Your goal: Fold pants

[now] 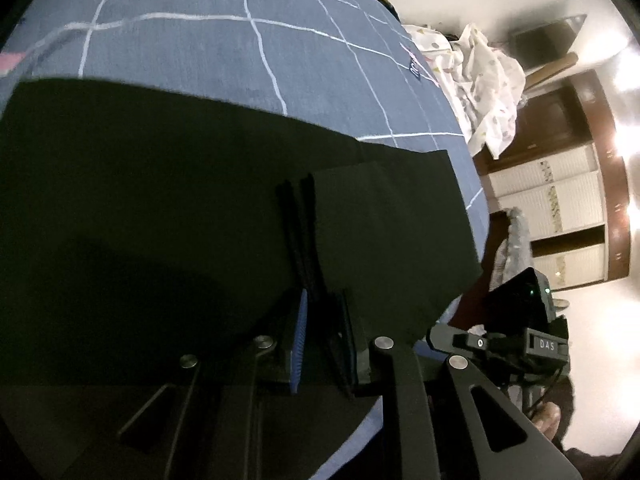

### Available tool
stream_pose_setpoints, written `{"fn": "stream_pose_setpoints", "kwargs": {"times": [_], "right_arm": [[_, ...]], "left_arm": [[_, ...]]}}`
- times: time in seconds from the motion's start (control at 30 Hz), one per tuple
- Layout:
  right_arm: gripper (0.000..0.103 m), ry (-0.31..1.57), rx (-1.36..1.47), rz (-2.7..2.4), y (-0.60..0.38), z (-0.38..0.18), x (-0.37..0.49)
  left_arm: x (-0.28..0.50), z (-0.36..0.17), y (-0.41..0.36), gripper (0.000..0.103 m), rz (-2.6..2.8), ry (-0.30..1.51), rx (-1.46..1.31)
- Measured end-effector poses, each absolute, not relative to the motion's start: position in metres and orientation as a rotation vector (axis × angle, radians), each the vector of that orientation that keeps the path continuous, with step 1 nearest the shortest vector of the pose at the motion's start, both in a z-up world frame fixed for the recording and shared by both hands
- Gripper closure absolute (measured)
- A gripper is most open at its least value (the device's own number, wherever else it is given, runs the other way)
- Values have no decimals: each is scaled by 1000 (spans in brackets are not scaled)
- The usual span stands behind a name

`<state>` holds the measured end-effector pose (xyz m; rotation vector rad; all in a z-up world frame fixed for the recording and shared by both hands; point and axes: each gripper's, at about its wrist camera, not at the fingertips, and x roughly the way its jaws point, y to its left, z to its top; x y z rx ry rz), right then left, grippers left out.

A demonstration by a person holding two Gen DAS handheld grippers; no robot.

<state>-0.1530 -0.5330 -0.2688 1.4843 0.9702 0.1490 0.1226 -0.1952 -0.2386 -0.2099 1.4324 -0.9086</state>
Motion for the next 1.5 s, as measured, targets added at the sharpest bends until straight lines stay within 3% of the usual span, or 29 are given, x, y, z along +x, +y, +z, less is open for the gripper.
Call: {"fn": "stream_pose_setpoints", "kwargs": {"times": [0.07,0.13,0.33,0.4,0.47,1.33,1.5], "right_arm": [[57,953,1474,151,-530,-265,-150],[51,931,1478,151,-529,-263,-148],[44,904,1478,144,-525,-259,-144],[52,904,1471,137,-525,-259,-143],[90,936,1463,122,-524,-264,-142],[93,983,1557,204,-523,-285,-150],[89,996,1601,239,-525,-288,-152]], "left_arm": [[120,-240,-194,85,-920,1432,-221],[117,-238,-195,85,-924,1420,-206],[113,-237,-197,85,-934,1433,-199],[110,-237,-197,85,-939,1442,-209],[106,-236,-197,85,-939,1449,-213],[78,-231,-182,85,-926,1457,-190],[76,-229,-181,85,-931,1444,-170]]}}
